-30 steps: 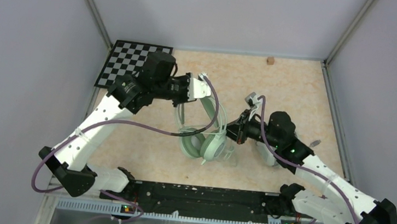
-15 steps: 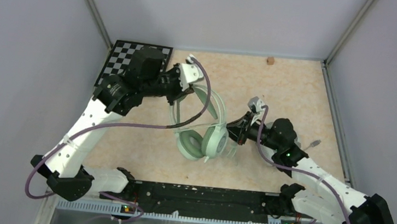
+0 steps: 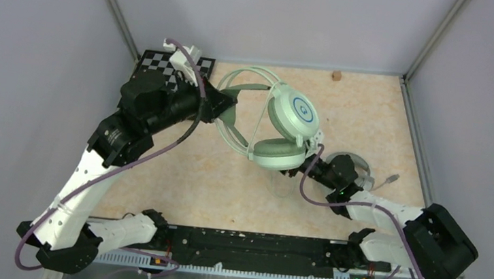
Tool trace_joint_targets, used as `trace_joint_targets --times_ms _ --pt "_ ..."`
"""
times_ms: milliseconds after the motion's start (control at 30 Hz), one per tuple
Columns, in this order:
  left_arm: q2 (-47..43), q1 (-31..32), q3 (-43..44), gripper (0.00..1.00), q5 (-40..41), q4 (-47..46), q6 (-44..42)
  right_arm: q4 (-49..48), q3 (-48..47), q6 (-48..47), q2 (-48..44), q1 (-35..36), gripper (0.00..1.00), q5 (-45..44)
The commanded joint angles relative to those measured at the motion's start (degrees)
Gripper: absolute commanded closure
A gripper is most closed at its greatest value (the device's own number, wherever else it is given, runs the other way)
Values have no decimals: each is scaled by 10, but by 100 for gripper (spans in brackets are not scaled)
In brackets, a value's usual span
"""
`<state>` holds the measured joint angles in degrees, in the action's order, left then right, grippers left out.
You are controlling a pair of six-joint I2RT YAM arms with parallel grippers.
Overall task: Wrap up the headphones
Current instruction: Wrap the headphones cable around the headphones.
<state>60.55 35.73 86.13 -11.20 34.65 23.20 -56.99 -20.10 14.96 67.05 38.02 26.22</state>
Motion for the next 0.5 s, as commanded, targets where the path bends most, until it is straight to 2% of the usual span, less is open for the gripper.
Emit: trace_joint_targets --times_ms 0,200,300,467 --pt "-23 -1 2 100 7 -141 147 -76 7 -43 29 40 69 -37" --pt "5 -1 12 100 -3 -174 165 -83 9 -64 75 51 68 -70" --pt "16 -1 32 100 2 -177 171 -100 15 -83 96 50 62 -84" --pt "27 -1 57 100 24 -192 163 -118 7 -61 139 52 61 -50"
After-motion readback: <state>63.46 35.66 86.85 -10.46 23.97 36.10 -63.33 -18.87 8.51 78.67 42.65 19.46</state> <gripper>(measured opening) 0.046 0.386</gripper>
